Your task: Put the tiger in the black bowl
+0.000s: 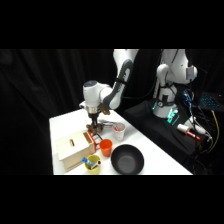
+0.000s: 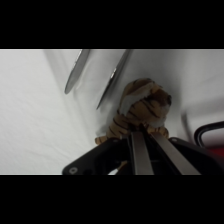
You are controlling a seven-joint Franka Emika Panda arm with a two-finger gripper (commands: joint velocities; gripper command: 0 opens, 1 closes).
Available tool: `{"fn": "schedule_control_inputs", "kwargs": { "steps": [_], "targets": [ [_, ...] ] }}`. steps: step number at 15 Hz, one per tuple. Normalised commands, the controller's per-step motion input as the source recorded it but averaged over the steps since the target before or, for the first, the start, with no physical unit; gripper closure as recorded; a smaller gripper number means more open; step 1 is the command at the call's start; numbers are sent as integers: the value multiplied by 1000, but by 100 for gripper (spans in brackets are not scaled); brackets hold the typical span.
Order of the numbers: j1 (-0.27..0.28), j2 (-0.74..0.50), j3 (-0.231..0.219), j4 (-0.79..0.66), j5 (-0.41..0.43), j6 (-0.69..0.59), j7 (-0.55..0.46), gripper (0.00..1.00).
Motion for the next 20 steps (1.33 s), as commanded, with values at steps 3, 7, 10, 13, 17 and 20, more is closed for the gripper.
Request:
{"fn": "schedule_control_inputs", "kwargs": {
  "steps": [3,7,10,13,17,20],
  "targets": [
    [80,-515,-58,-115,-153,-387,-78,97],
    [78,-581,-11,-88,-250,-534,-71,97],
    [35,-476,123,-78,-193,-460,-107,97],
    [21,-375,241,-137,28,-229,-241,96],
    [77,-310,231,-184,118,-100,-276,97],
    [97,-266,187,-226,179,-20,-299,97]
  ]
}}
